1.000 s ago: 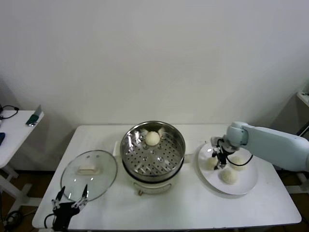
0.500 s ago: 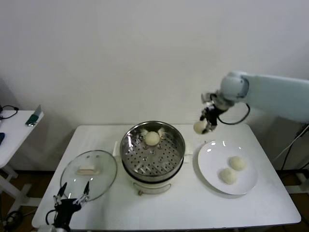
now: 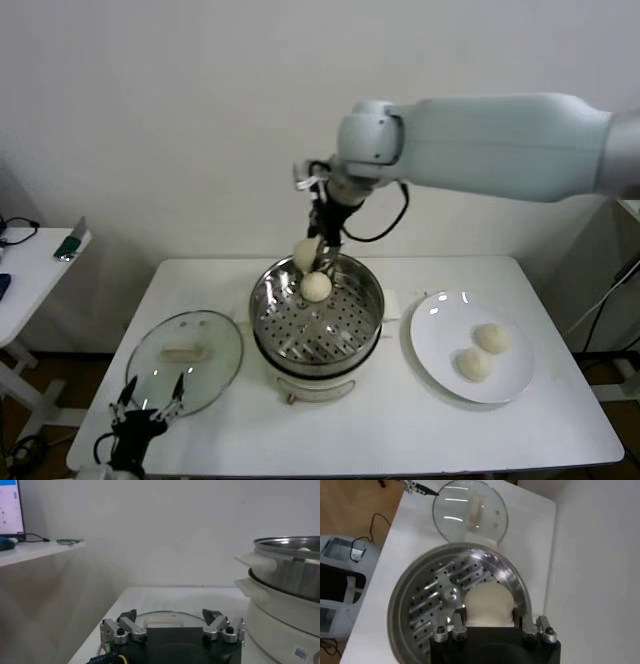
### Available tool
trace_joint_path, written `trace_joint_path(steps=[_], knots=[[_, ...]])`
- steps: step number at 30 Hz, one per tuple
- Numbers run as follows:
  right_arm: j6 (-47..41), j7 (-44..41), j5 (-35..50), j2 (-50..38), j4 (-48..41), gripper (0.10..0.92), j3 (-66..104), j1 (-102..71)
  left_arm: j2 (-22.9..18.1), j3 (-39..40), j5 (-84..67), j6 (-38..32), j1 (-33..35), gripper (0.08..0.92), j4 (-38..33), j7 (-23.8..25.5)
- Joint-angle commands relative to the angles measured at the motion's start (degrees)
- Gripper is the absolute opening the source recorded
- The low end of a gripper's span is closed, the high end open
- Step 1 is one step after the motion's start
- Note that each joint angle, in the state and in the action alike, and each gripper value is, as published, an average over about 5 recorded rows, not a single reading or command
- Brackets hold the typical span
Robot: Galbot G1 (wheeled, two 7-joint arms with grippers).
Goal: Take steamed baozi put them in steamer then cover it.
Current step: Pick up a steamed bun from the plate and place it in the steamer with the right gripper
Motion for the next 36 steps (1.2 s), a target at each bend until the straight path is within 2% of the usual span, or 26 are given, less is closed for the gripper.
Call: trace_joint_path(steps=[1, 10, 23, 26, 31, 36], knots=[[-3.79, 6.08, 2.36, 7.73, 0.33, 0.602, 0.83, -6.90, -0.08, -0.02, 0.04, -0.07, 0.30, 0.823, -0.07, 0.00], [-6.42, 11.21, -1.76, 8.70, -4.91, 0.602, 1.90, -15.89, -0.14, 0.16, 0.32, -0.19, 0.45, 0.823, 0.30, -0.03], [-7.02, 12.62, -6.53, 9.46, -9.22, 0.620, 1.90, -20.84, -0.10, 0.16, 0.17, -0.23, 0.05, 0.823, 0.72, -0.08], [-7.09, 12.79, -6.43, 9.57, -9.12, 0.657, 2.26, -21.07, -0.05, 0.14, 0.14, -0.21, -0.02, 0.823, 0.65, -0.08], [-6.61, 11.97, -6.36, 8.52, -7.97, 0.782, 1.88, -17.75, -0.09, -0.05, 0.26, -0.21, 0.10, 0.823, 0.22, -0.10], [-2.47, 5.82, -6.42, 2.69, -2.76, 0.821, -1.75, -8.40, -0.28, 0.03, 0.37, -0.01, 0.26, 0.823, -0.54, -0.08]])
